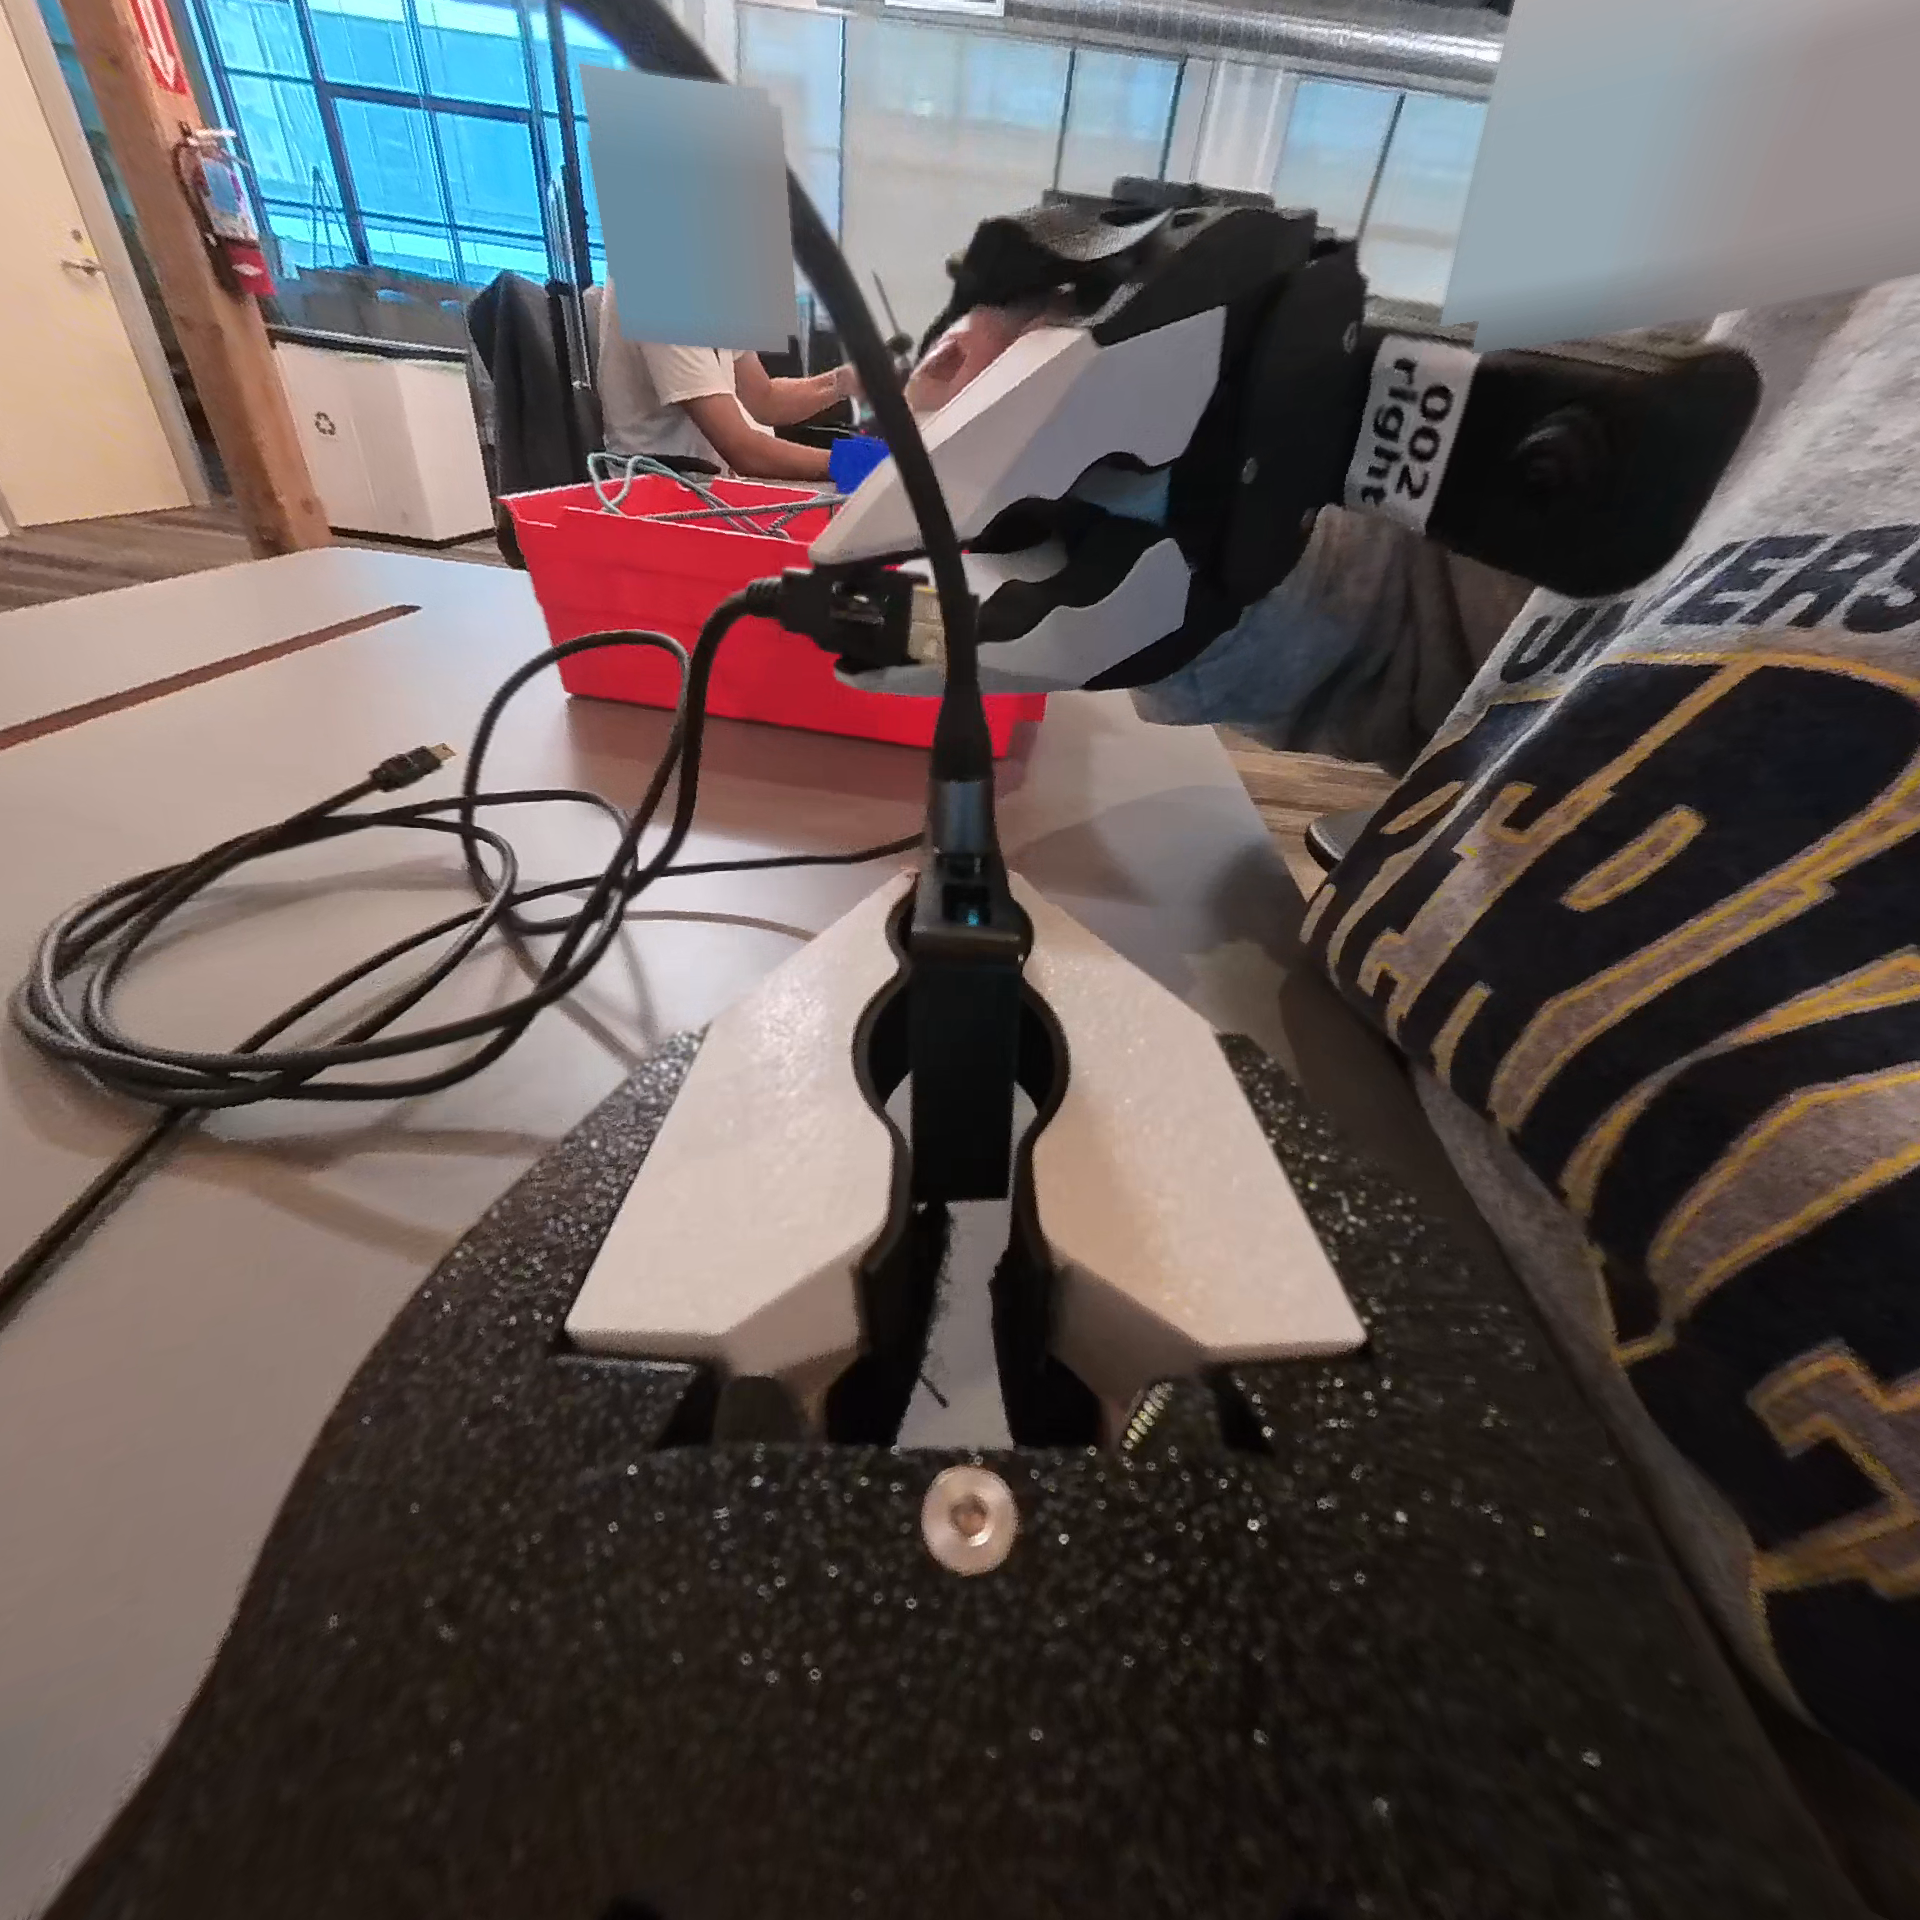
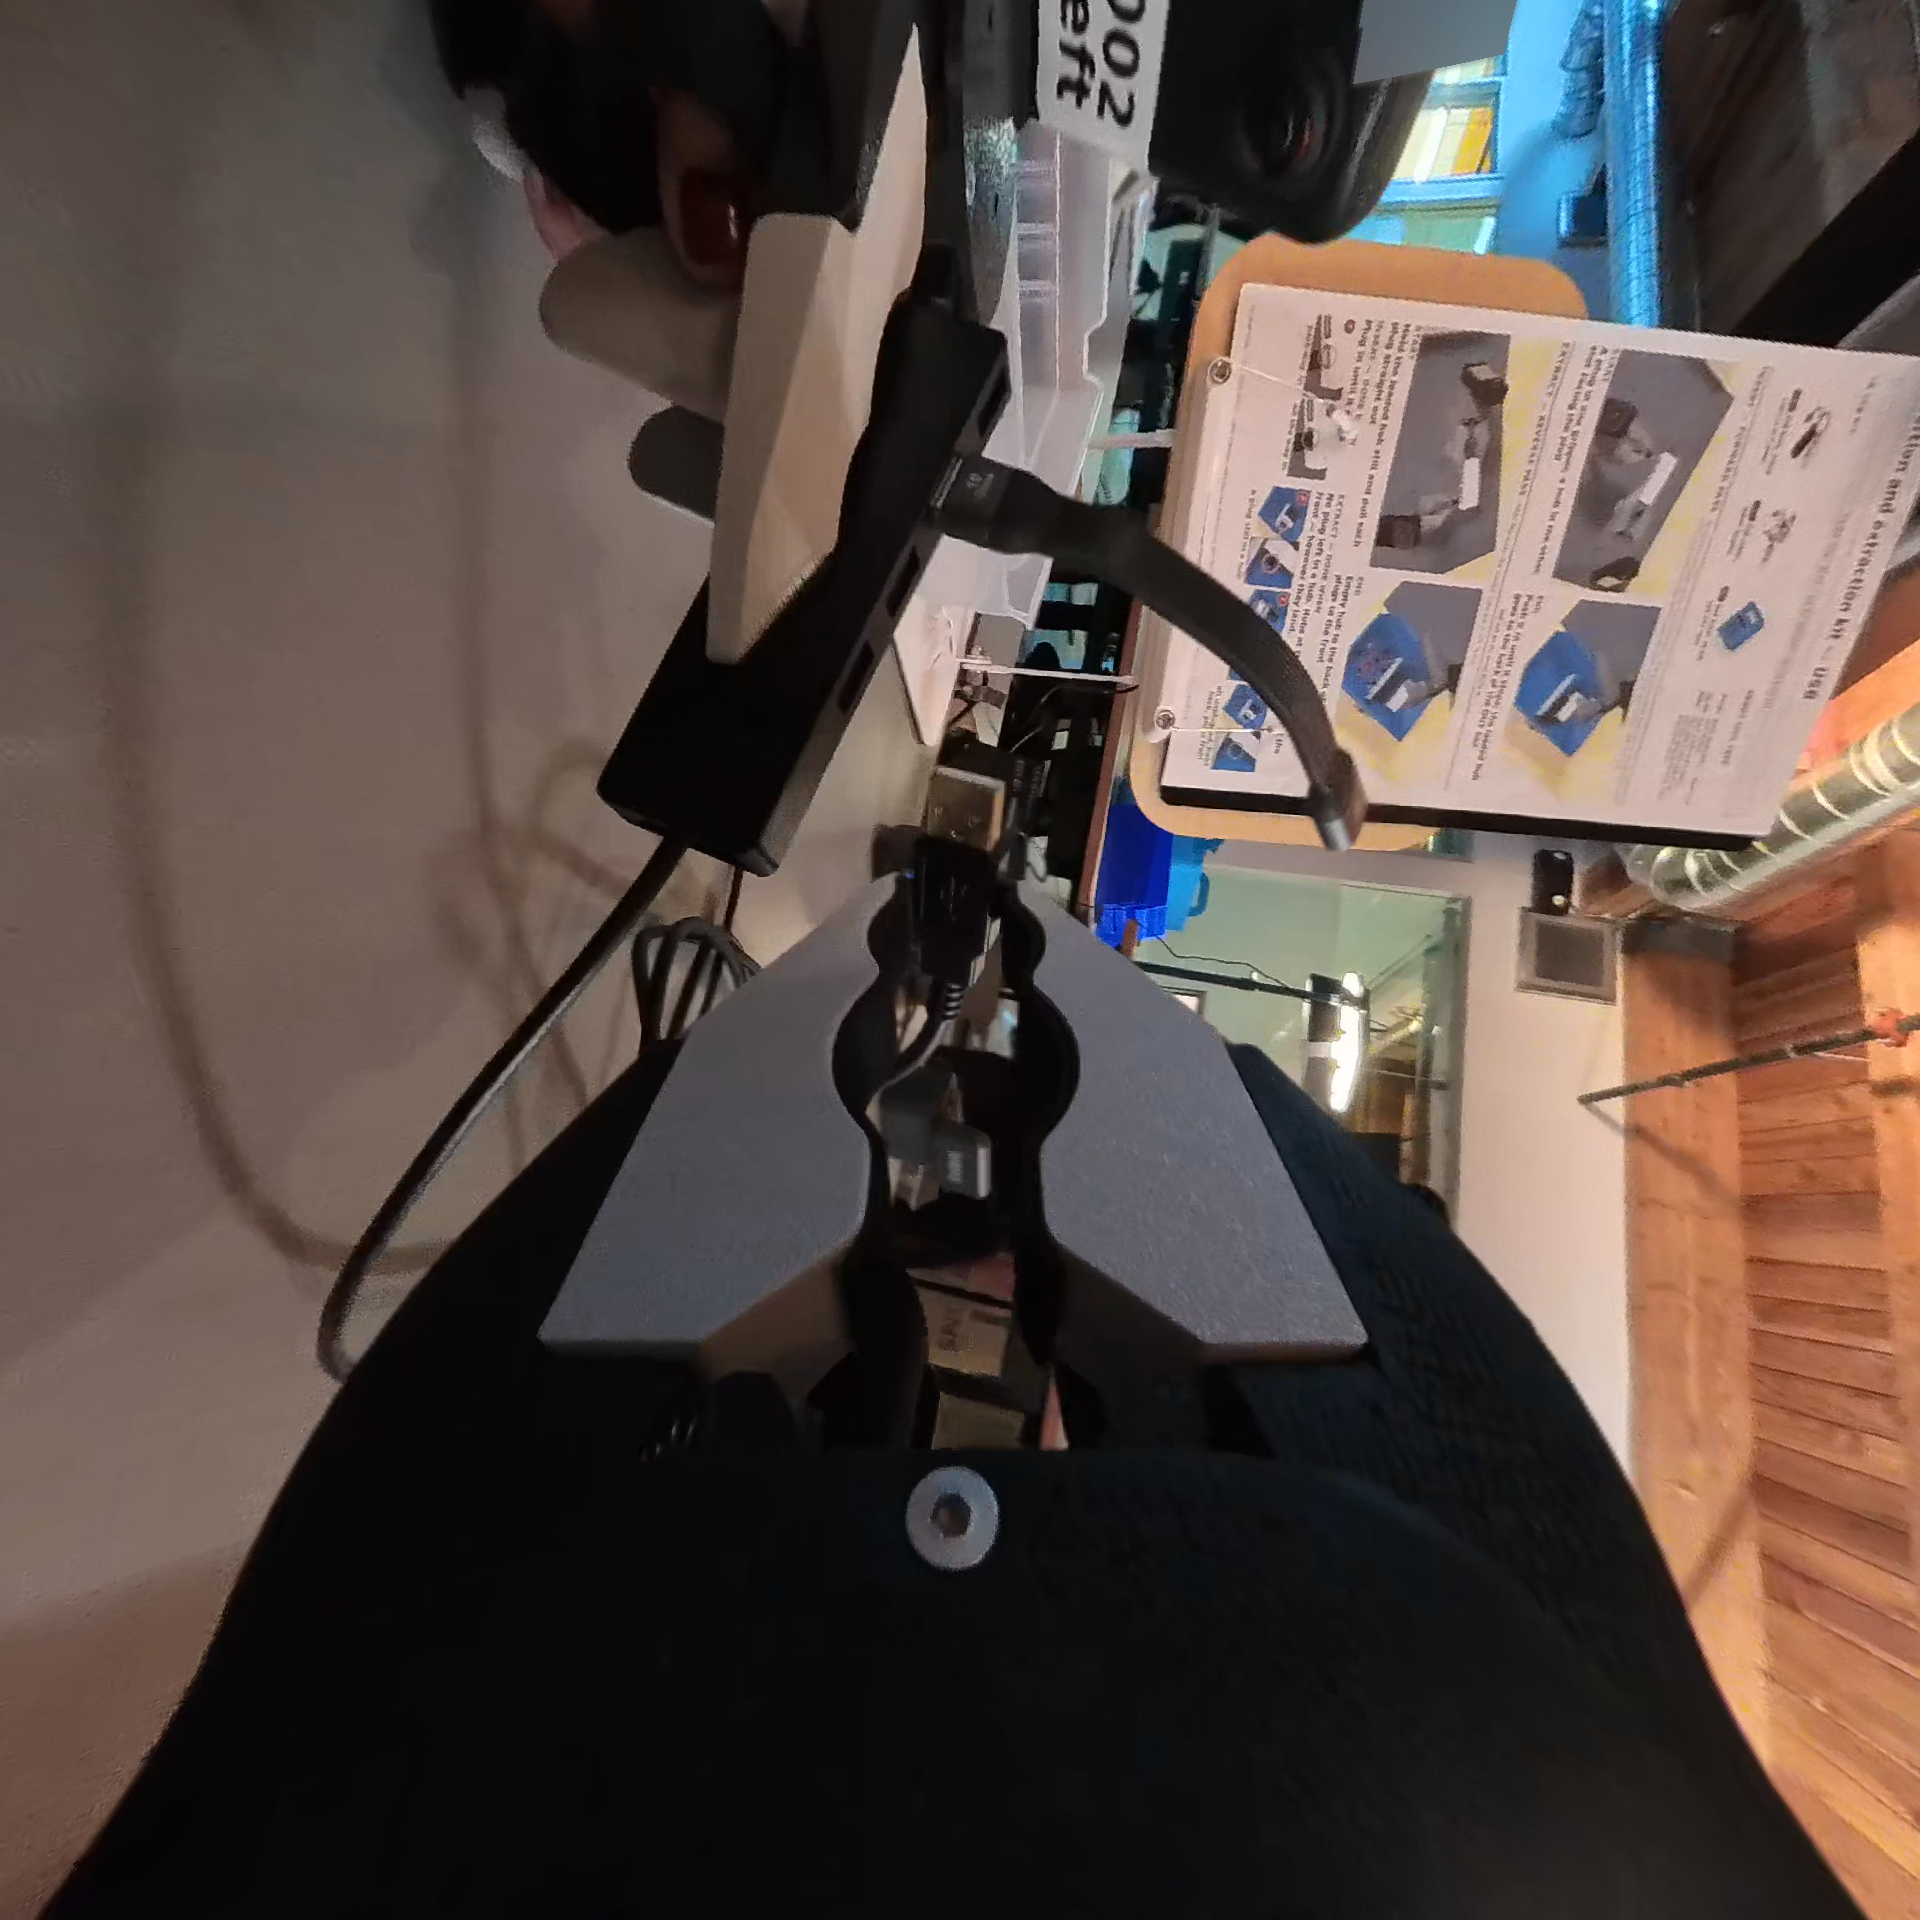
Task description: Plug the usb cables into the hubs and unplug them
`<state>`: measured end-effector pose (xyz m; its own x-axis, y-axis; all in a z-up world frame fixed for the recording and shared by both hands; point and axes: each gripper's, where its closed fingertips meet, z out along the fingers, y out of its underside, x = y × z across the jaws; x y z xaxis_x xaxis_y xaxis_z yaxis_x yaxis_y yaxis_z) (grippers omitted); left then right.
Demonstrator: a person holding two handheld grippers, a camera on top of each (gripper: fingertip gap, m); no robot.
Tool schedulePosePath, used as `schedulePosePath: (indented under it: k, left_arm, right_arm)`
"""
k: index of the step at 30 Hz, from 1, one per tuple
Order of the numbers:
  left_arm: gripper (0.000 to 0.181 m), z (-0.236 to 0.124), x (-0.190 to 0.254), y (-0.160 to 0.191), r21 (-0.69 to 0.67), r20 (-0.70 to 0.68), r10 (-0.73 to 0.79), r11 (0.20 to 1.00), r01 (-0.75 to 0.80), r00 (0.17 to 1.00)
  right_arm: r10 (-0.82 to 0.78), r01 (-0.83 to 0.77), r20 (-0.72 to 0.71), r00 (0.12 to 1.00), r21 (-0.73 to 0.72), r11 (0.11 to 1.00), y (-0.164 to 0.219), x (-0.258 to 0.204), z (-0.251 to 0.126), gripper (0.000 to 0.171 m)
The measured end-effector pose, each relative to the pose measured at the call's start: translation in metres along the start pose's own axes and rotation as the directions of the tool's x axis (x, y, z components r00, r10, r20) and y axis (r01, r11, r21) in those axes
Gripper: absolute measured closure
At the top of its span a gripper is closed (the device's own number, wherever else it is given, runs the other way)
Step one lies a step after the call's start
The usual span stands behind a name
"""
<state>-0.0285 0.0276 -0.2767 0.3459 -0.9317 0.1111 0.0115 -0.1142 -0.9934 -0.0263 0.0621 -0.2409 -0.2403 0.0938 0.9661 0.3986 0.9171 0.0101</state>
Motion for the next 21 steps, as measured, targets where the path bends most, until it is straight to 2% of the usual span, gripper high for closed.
schedulePosePath:
  k: [3, 6, 8, 11, 14, 17, 21]
  left_arm:
    - [0.172, 0.002, 0.008, -0.001, 0.007, -0.064, -0.052, 0.999, 0.052, 0.997]
    - [0.171, 0.003, 0.026, -0.01, 0.035, -0.241, -0.212, 0.973, 0.227, 0.947]
    - [0.172, -0.001, 0.037, -0.022, 0.045, -0.408, -0.35, 0.915, 0.401, 0.843]
    - [0.172, -0.012, 0.049, -0.039, 0.019, -0.626, -0.462, 0.796, 0.606, 0.627]
    - [0.172, -0.015, 0.062, -0.041, -0.08, -0.729, -0.499, 0.742, 0.666, 0.468]
    - [0.172, -0.021, 0.074, -0.048, -0.138, -0.815, -0.479, 0.708, 0.693, 0.327]
    - [0.173, -0.028, 0.077, -0.056, -0.154, -0.872, -0.439, 0.666, 0.73, 0.217]
  right_arm:
    - [-0.061, 0.061, -0.048, 0.997, -0.005, 0.998, -0.001, 0.005, -0.001, 0.157]
    - [-0.171, 0.173, -0.153, 0.973, 0.001, 0.985, -0.009, 0.018, -0.003, 0.156]
    - [-0.257, 0.266, -0.229, 0.939, 0.009, 0.964, -0.019, 0.026, -0.005, 0.156]
    - [-0.348, 0.377, -0.325, 0.879, 0.027, 0.926, -0.033, 0.038, -0.008, 0.156]
    - [-0.418, 0.462, -0.373, 0.829, 0.035, 0.886, -0.041, 0.045, -0.006, 0.157]
    - [-0.517, 0.595, -0.448, 0.729, 0.04, 0.803, -0.055, 0.047, -0.008, 0.156]
    - [-0.54, 0.656, -0.501, 0.676, 0.076, 0.751, -0.067, 0.048, -0.014, 0.156]
